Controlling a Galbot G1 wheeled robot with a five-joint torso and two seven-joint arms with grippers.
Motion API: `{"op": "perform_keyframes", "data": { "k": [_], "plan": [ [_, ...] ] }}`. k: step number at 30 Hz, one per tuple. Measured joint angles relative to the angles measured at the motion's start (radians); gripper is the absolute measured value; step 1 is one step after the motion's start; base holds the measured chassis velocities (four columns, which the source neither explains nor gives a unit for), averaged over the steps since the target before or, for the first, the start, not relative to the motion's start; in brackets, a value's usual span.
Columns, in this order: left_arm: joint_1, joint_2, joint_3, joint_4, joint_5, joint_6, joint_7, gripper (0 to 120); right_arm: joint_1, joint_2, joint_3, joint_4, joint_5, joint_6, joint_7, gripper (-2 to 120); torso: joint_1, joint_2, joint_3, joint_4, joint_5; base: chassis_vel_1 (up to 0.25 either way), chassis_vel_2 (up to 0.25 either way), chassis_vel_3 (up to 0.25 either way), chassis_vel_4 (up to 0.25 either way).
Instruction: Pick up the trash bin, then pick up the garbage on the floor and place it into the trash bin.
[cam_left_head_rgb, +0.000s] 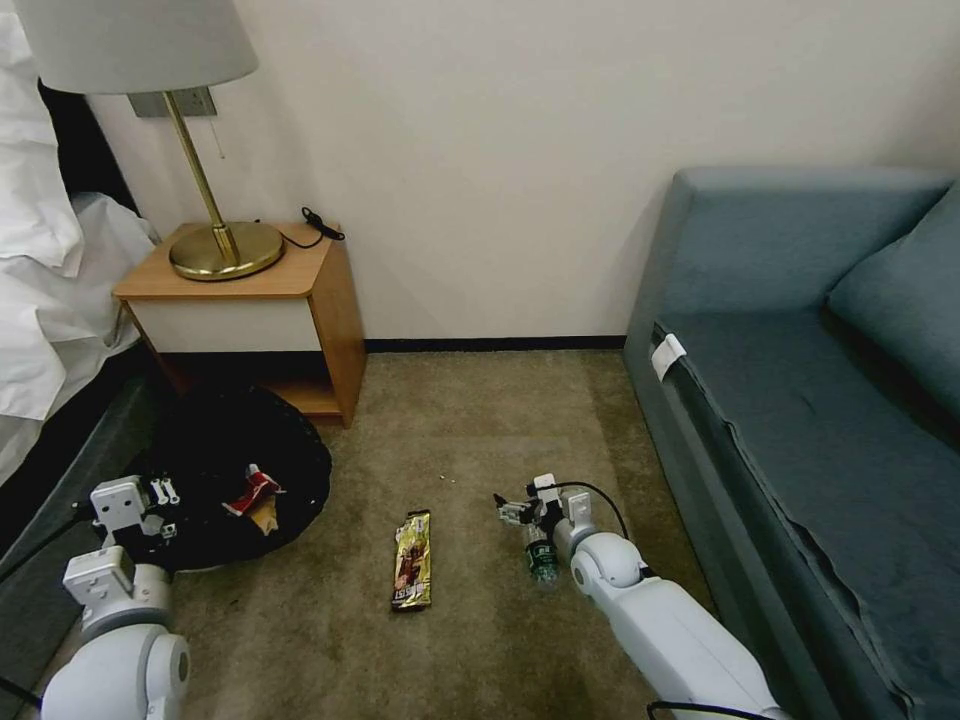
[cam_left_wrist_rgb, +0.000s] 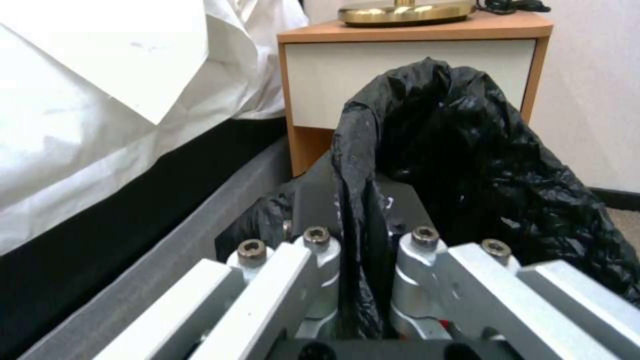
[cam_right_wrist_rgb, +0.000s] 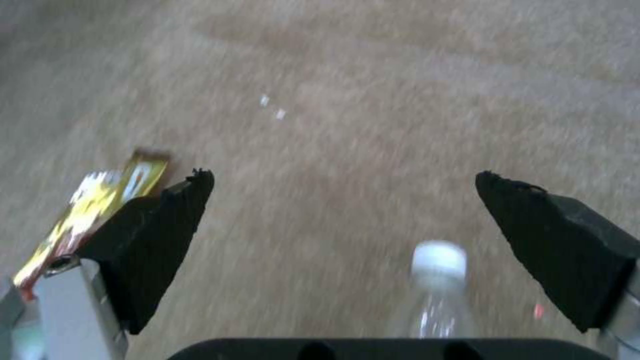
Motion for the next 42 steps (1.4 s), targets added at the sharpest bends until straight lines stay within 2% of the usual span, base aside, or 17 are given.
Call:
{"op": "perform_keyframes", "data": {
  "k": [4, 9, 16, 28, 33, 34, 35, 37, 39, 40, 42],
  "plan": [
    [-0.002, 0.005, -0.003, 0.004, -0.007, 0.0, 0.0, 5, -0.025, -0.049, -0.04, 0.032, 0.004, -0.016, 0.015, 100, 0.0, 0.0, 0.0, -0.0002, 0.0, 0.0, 0.0, 0.0, 0.0],
    [-0.004, 0.011, -0.003, 0.007, -0.011, 0.001, 0.001, 5, -0.054, -0.066, -0.047, 0.036, 0.001, -0.02, 0.018, 100, 0.0, 0.0, 0.0, -0.0003, 0.0, 0.0, 0.0, 0.0, 0.0],
    [-0.007, 0.012, 0.001, 0.012, -0.012, 0.001, 0.002, 5, -0.072, -0.037, -0.041, 0.004, -0.021, -0.019, 0.017, 100, 0.0, 0.0, 0.0, -0.0001, 0.0, 0.0, 0.0, 0.0, 0.0],
    [-0.001, 0.015, 0.004, 0.015, -0.009, -0.002, 0.004, 5, -0.064, 0.019, -0.005, -0.13, -0.076, 0.024, -0.005, 99, 0.0, 0.0, 0.0, -0.0002, -0.0004, 0.0, 0.0, 0.0, 0.0],
    [-0.001, 0.016, 0.003, 0.015, -0.009, -0.003, 0.006, 5, -0.067, 0.03, -0.003, -0.15, -0.077, 0.02, -0.015, 88, 0.0, 0.0, 0.0, -0.0003, 0.0009, 0.0, 0.0, 0.0, 0.0],
    [-0.002, 0.016, 0.003, 0.015, -0.009, -0.003, 0.006, 5, -0.066, 0.031, 0.0, -0.15, -0.079, 0.021, -0.016, 85, 0.0, 0.0, 0.0, 0.0001, 0.0004, 0.0, 0.0, 0.0, 0.0],
    [-0.002, 0.016, 0.003, 0.015, -0.01, -0.004, 0.006, 5, -0.069, 0.031, -0.001, -0.151, -0.081, 0.021, -0.017, 74, 0.0, 0.0, 0.0, 0.0001, -0.0004, 0.0, 0.0, 0.0, 0.0],
    [-0.002, 0.016, 0.003, 0.015, -0.01, -0.004, 0.006, 5, -0.07, 0.031, -0.001, -0.151, -0.082, 0.021, -0.019, 71, 0.0, 0.0, 0.0, -0.0002, 0.0002, 0.0, 0.0, 0.0, 0.0],
    [-0.003, 0.016, 0.003, 0.015, -0.011, -0.004, 0.006, 5, -0.07, 0.031, 0.0, -0.151, -0.083, 0.023, -0.02, 61, 0.0, 0.0, 0.0, -0.0001, -0.0004, 0.0, 0.0, 0.0, 0.0],
    [-0.003, 0.016, 0.003, 0.015, -0.011, -0.004, 0.006, 5, -0.07, 0.031, 0.0, -0.151, -0.083, 0.023, -0.02, 61, 0.0, 0.0, 0.0, -0.0001, -0.0004, 0.0, 0.0, 0.0, 0.0],
    [-0.003, 0.017, 0.003, 0.015, -0.011, -0.004, 0.007, 5, -0.07, 0.031, 0.002, -0.151, -0.083, 0.025, -0.023, 51, 0.0, 0.0, 0.0, -0.0001, 0.0002, 0.0, 0.0, 0.0, 0.0]
  ]
}}
